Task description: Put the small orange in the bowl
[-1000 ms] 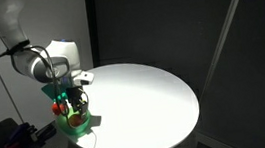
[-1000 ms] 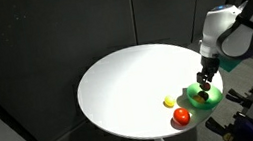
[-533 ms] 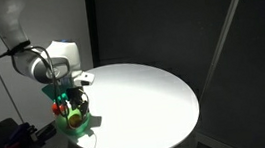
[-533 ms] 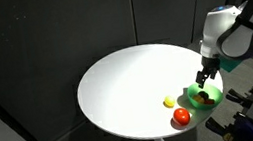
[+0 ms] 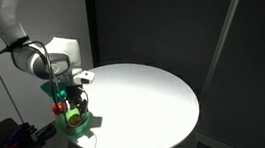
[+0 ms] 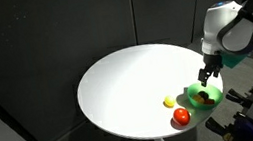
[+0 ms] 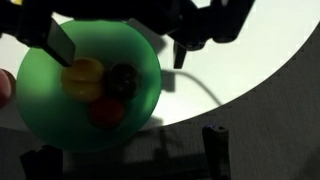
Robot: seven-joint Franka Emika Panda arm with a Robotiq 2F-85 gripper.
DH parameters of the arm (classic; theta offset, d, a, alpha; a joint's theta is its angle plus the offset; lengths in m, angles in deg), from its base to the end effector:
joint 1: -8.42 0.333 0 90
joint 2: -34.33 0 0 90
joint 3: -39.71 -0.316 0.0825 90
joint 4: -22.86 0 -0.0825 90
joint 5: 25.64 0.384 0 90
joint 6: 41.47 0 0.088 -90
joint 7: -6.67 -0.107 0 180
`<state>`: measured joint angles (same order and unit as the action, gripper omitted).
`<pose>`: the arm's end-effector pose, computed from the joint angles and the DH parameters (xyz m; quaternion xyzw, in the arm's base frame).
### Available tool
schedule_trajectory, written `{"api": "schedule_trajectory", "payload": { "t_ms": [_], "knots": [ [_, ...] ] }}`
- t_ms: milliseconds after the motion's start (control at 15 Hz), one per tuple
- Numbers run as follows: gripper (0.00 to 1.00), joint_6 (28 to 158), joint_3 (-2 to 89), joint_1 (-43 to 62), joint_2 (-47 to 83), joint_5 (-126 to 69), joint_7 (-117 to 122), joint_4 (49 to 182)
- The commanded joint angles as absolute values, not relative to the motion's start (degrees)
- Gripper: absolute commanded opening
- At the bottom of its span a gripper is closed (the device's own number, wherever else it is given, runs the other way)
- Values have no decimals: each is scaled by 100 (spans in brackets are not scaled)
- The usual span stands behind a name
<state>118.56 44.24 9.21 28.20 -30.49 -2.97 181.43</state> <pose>0.3749 -0.0218 0.1760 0.9961 -0.0762 -0.0398 0.0191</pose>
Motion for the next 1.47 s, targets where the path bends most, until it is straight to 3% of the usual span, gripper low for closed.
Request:
{"api": "schedule_trajectory", "payload": {
  "t_ms": [0, 733, 1400],
  "knots": [
    [100, 11397, 4388, 836, 3419, -3062, -88, 18326],
    [100, 10112, 4303, 697, 4260, -3166, -67, 18210],
    [100, 9854, 4368, 630, 5054, -2909, 372, 18212]
  ]
}}
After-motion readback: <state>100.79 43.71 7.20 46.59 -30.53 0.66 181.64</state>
